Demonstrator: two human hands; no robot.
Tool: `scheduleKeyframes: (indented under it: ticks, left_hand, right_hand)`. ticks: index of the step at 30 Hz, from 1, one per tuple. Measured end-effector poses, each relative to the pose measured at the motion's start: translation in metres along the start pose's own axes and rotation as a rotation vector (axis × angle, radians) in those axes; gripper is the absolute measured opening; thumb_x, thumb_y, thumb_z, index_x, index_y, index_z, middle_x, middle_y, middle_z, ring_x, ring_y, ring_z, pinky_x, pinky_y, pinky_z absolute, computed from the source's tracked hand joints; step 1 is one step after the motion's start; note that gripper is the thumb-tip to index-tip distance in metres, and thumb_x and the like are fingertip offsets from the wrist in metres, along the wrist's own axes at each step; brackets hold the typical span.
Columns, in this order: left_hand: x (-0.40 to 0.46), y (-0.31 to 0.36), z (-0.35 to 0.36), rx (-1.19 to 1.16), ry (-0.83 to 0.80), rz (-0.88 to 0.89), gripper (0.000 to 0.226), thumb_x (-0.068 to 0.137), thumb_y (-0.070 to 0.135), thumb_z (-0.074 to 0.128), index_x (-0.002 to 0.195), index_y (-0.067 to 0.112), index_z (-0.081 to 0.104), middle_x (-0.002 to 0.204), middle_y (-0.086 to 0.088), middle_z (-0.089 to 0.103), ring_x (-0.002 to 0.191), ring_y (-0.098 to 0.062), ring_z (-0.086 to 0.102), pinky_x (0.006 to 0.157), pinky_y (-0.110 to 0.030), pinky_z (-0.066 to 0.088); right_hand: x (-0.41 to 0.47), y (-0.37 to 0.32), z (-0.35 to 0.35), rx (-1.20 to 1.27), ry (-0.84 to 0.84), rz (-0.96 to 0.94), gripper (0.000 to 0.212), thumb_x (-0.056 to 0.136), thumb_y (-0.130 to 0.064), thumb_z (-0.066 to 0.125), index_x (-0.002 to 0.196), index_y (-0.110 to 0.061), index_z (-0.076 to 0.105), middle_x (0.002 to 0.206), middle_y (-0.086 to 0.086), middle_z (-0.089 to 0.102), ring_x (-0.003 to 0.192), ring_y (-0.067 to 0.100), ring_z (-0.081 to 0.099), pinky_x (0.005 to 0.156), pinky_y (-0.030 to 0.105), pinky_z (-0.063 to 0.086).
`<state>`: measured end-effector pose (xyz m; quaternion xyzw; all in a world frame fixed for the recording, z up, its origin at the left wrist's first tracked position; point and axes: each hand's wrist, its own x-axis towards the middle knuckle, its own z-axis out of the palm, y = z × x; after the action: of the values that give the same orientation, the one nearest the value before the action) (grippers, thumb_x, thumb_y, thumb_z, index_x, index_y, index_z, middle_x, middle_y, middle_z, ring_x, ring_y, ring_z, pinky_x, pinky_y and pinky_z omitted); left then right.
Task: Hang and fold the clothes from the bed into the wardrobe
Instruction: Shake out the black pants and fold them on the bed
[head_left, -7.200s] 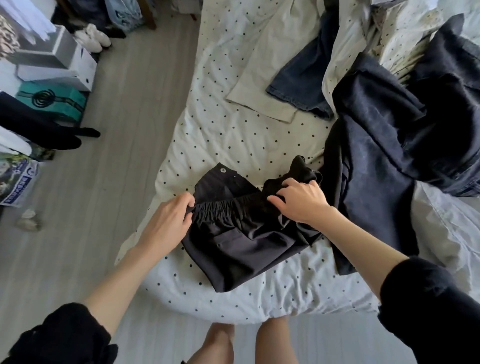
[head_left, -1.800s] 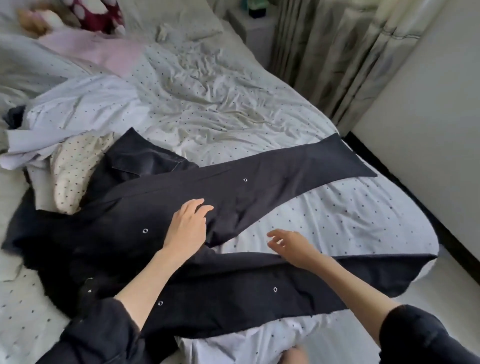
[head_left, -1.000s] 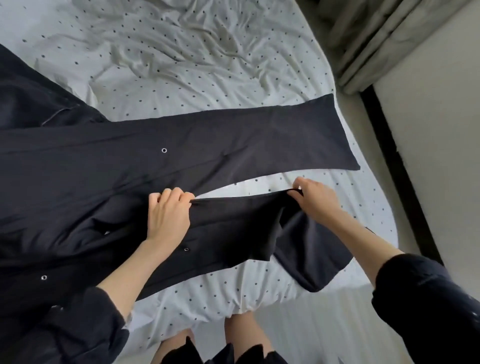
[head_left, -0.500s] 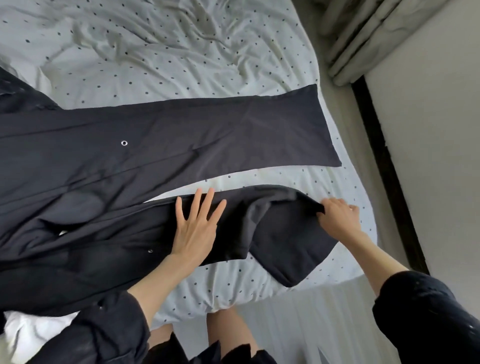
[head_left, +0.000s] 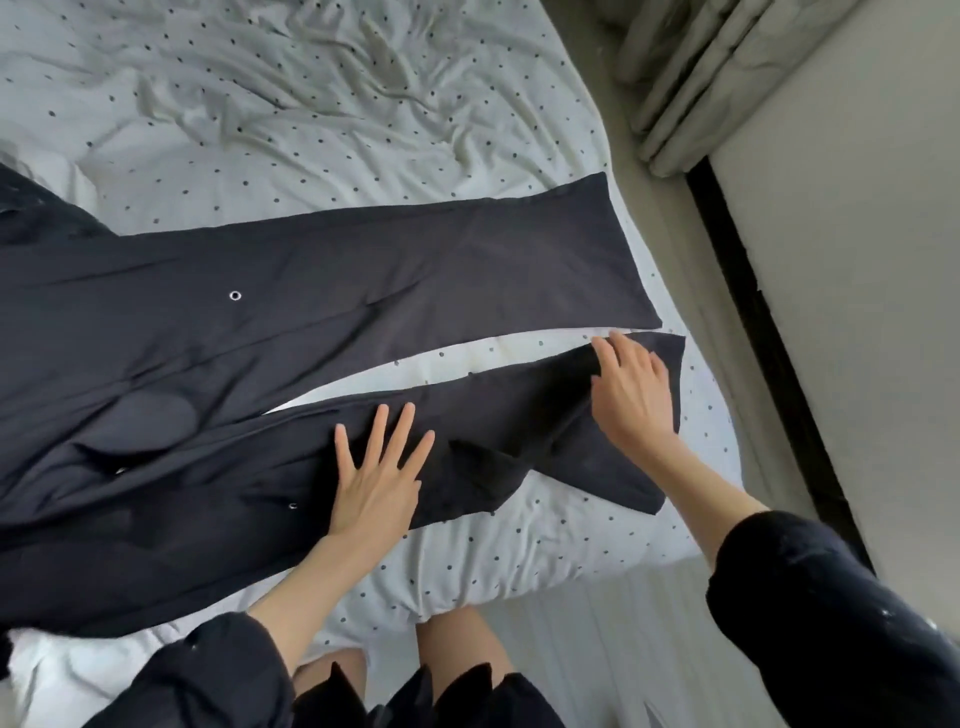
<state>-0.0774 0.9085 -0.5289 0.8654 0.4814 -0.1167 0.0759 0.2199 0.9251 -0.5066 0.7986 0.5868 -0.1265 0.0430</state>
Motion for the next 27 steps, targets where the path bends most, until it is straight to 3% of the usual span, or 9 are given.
scheduleKeyframes:
  ticks: [5, 8, 13, 16, 20, 23, 27]
  left_hand:
    - [-0.066, -0.023, 0.020, -0.013, -0.071, -0.061, 0.082, 0.054, 0.027, 0.089, 0.129, 0.017, 0.057, 0.147, -0.016, 0.036, 0.135, -0.037, 0.028, 0.104, -0.067, 0.009]
    - [-0.093, -0.041, 0.035, -0.010, -0.071, -0.055, 0.089, 0.054, 0.015, 0.087, 0.135, 0.019, 0.050, 0.151, -0.012, 0.029, 0.137, -0.036, 0.029, 0.110, -0.061, 0.005]
    - [-0.090, -0.047, 0.053, 0.028, 0.020, -0.048, 0.099, 0.062, 0.004, 0.080, 0.144, 0.022, 0.027, 0.153, -0.012, 0.027, 0.139, -0.037, 0.025, 0.111, -0.060, 0.001]
    - [-0.093, -0.043, 0.058, 0.035, 0.057, -0.067, 0.098, 0.063, -0.003, 0.075, 0.146, 0.021, 0.030, 0.153, -0.013, 0.027, 0.140, -0.037, 0.023, 0.111, -0.060, 0.002]
    - [-0.109, -0.047, 0.060, 0.054, 0.075, -0.070, 0.096, 0.061, -0.006, 0.074, 0.145, 0.019, 0.033, 0.152, -0.018, 0.027, 0.139, -0.038, 0.025, 0.110, -0.059, 0.004]
    - [-0.116, -0.052, 0.065, 0.075, 0.111, -0.129, 0.111, 0.055, -0.019, 0.067, 0.147, 0.021, 0.020, 0.154, -0.017, 0.020, 0.141, -0.038, 0.020, 0.108, -0.063, 0.009]
    - [-0.129, -0.054, 0.074, 0.054, 0.104, -0.264, 0.106, 0.057, -0.021, 0.063, 0.147, 0.015, 0.020, 0.155, -0.018, 0.016, 0.142, -0.038, 0.016, 0.109, -0.063, 0.000]
  right_hand:
    - [-0.104, -0.053, 0.045, 0.177, -0.117, 0.211, 0.051, 0.087, -0.006, 0.050, 0.136, -0.010, 0.039, 0.142, 0.007, 0.039, 0.127, 0.028, 0.039, 0.095, 0.042, 0.039]
    - [-0.120, -0.035, 0.066, 0.004, -0.221, 0.239, 0.065, 0.089, -0.012, 0.052, 0.147, -0.011, 0.022, 0.154, 0.009, 0.021, 0.138, 0.026, 0.026, 0.106, 0.044, 0.031]
    - [-0.099, -0.005, 0.077, -0.277, -0.147, 0.105, 0.075, 0.082, -0.010, 0.064, 0.147, -0.007, 0.026, 0.152, 0.013, 0.028, 0.134, 0.032, 0.032, 0.102, 0.051, 0.033]
    - [-0.100, 0.015, 0.070, -0.353, -0.093, 0.054, 0.071, 0.086, -0.008, 0.060, 0.147, -0.006, 0.025, 0.153, 0.013, 0.026, 0.140, 0.033, 0.024, 0.109, 0.053, 0.023]
    - [-0.121, 0.063, 0.047, -0.551, -0.134, 0.173, 0.070, 0.090, -0.016, 0.051, 0.150, -0.011, 0.014, 0.158, 0.010, 0.004, 0.144, 0.029, 0.005, 0.114, 0.053, 0.008]
    - [-0.137, 0.070, 0.047, -0.449, -0.014, 0.158, 0.083, 0.078, -0.009, 0.068, 0.147, -0.004, 0.024, 0.155, 0.016, 0.018, 0.142, 0.034, 0.018, 0.111, 0.058, 0.015]
    - [-0.145, 0.030, 0.091, -0.346, -0.013, -0.145, 0.102, 0.063, -0.026, 0.084, 0.145, -0.010, 0.026, 0.151, 0.015, 0.032, 0.136, 0.035, 0.035, 0.104, 0.061, 0.026]
